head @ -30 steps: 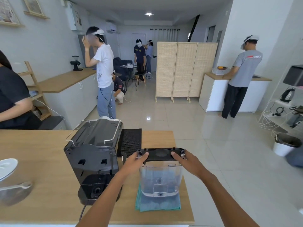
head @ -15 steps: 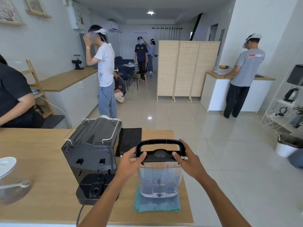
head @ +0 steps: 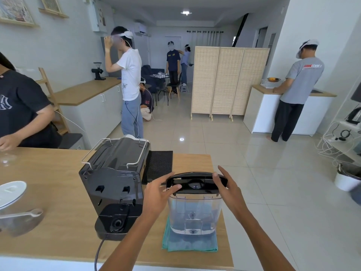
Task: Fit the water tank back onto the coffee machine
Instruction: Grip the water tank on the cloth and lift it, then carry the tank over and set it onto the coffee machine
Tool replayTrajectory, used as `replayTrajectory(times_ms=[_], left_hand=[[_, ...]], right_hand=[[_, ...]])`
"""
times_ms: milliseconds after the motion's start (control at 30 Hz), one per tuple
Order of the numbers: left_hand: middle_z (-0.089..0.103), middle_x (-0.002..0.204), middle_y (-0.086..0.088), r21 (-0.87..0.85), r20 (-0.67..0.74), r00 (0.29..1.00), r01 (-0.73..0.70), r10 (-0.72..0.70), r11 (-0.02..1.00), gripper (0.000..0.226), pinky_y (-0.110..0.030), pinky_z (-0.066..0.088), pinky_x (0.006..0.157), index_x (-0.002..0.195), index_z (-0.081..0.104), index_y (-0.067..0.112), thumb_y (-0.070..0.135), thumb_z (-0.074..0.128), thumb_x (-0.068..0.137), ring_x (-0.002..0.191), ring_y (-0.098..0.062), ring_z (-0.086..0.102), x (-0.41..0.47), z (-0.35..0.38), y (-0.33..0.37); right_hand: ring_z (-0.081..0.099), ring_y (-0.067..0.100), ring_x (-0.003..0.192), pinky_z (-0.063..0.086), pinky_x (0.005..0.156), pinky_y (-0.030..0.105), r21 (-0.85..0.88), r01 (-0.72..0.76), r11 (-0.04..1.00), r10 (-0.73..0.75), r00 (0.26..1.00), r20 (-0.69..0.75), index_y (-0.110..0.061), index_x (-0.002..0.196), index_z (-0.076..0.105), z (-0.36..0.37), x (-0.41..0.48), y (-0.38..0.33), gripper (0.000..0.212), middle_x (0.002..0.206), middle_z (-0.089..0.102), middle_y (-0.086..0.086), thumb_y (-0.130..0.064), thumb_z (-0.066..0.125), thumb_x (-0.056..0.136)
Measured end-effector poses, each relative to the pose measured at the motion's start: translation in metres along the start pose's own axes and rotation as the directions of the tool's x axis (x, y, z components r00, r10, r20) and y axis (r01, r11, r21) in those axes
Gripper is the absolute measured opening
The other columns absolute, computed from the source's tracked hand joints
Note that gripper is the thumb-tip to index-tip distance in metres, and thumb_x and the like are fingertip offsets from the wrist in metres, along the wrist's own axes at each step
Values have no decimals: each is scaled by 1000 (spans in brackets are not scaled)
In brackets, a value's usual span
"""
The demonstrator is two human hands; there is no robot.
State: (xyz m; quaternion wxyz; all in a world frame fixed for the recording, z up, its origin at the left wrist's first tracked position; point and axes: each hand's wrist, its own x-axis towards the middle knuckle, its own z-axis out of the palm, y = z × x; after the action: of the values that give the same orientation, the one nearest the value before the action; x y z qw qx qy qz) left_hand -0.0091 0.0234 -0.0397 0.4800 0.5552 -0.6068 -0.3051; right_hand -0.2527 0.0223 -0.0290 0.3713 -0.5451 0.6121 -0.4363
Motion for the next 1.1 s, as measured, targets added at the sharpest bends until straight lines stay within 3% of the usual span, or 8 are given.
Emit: replayTrajectory(times_ms=[200,233,300,333,367,433,800,1100], left_hand=[[77,106,-20,34,7,1000,4,-4,999,59,-51,41,98,136,64,31,54,74,82,113,-34,56,-1,4,-1],[77,90,-22,30,17,1000,-2,2,1000,65,-49,55,65,140,62,27,61,69,84,69,-36,68,-1,5,1],[66,63,-9,-30,43,999,22,-21,999,81,-37,33,52,144,57,30,79,55,81,50,-28,38,-1,7,5],[44,76,10,-74,59,997,53,-49,996,81,-41,41,55,145,56,31,80,51,81,57,-34,48,-1,10,8],[51,130,-14,-116,70,995,77,-69,990,77,-48,53,75,145,56,32,76,50,82,80,-36,65,0,12,9],[64,142,0,-155,88,990,119,-106,981,74,-47,45,111,143,55,41,77,52,78,129,-31,56,1,16,11],[39,156,24,-35,180,981,75,-68,997,65,-35,37,117,150,36,51,60,62,91,122,27,37,-12,18,-11],[33,159,26,53,200,980,-10,-1,999,69,-51,41,115,145,16,71,81,46,83,131,-32,53,-17,17,-16]], right_hand=[[35,26,147,31,116,43,61,-9,998,11,999,-37,-48,153,30,4,-6,-7,81,160,38,-4,-76,48,79],[33,26,148,30,116,43,52,-6,999,8,1000,-28,-48,154,26,4,-7,-7,81,162,35,-5,-75,48,80],[32,28,149,30,116,44,33,0,999,0,1000,-9,-48,155,21,2,-7,-6,81,164,31,-6,-73,46,82],[32,29,149,30,116,44,26,4,1000,-4,1000,0,-49,155,20,2,-7,-6,81,164,30,-6,-73,46,82],[31,29,149,30,116,45,24,6,1000,-6,1000,4,-49,155,19,1,-6,-5,80,164,29,-6,-73,46,83],[32,29,149,31,116,44,26,9,1000,-9,1000,7,-49,155,19,2,-7,-5,79,164,29,-6,-71,47,84],[43,16,143,37,108,27,-7,88,996,-87,994,62,-46,157,13,8,-19,28,83,155,43,-11,-61,53,86],[43,12,143,37,114,28,-26,204,979,-204,979,26,-56,153,8,14,-16,44,84,159,40,-13,-80,45,81]])
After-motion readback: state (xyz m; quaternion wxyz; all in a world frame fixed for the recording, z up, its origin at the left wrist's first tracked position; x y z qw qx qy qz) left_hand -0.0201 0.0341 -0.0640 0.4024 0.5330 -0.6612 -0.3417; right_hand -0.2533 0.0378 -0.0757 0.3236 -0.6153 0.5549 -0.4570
